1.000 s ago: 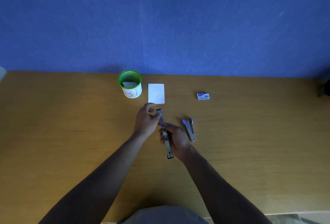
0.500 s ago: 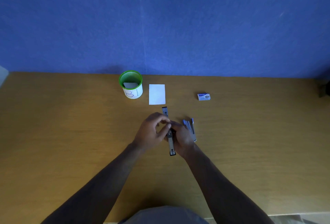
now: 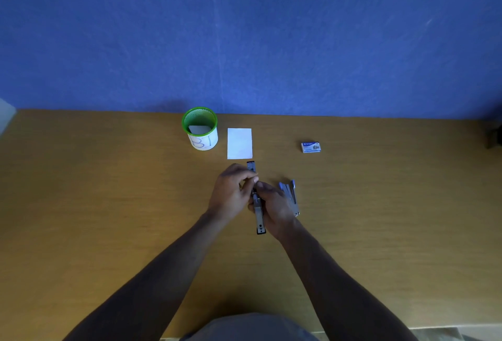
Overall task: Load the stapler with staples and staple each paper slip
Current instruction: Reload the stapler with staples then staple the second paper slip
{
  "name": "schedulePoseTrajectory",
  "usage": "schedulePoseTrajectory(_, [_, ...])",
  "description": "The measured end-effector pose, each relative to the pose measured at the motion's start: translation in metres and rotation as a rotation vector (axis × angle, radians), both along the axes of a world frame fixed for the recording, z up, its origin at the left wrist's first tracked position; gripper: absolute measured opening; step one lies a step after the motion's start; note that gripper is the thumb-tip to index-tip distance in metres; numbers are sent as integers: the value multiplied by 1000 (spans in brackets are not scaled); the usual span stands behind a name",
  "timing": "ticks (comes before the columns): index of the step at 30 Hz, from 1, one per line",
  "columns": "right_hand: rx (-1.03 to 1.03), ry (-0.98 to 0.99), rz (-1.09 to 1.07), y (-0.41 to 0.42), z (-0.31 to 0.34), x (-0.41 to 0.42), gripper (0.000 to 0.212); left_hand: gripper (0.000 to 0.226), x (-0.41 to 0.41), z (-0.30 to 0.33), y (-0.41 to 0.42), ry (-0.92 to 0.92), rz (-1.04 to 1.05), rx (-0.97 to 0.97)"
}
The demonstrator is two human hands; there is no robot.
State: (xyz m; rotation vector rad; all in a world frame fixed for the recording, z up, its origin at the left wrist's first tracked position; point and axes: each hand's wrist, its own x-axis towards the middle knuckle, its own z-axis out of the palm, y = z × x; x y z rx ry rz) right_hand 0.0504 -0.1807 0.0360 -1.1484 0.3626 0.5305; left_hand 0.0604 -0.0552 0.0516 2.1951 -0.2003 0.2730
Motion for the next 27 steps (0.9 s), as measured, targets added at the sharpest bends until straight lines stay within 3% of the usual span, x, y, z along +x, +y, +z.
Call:
schedulePoseTrajectory(14, [5, 14, 0, 2, -3, 0, 28, 7, -1, 1, -4, 82, 18, 44])
schedulePoseTrajectory(22, [-1, 14, -2, 3, -5, -5, 32, 11, 0, -8, 0, 110, 11, 208])
schedulePoseTrajectory(27, [-17, 11, 6, 0, -5, -5, 32, 22, -8, -14, 4, 36, -49, 405])
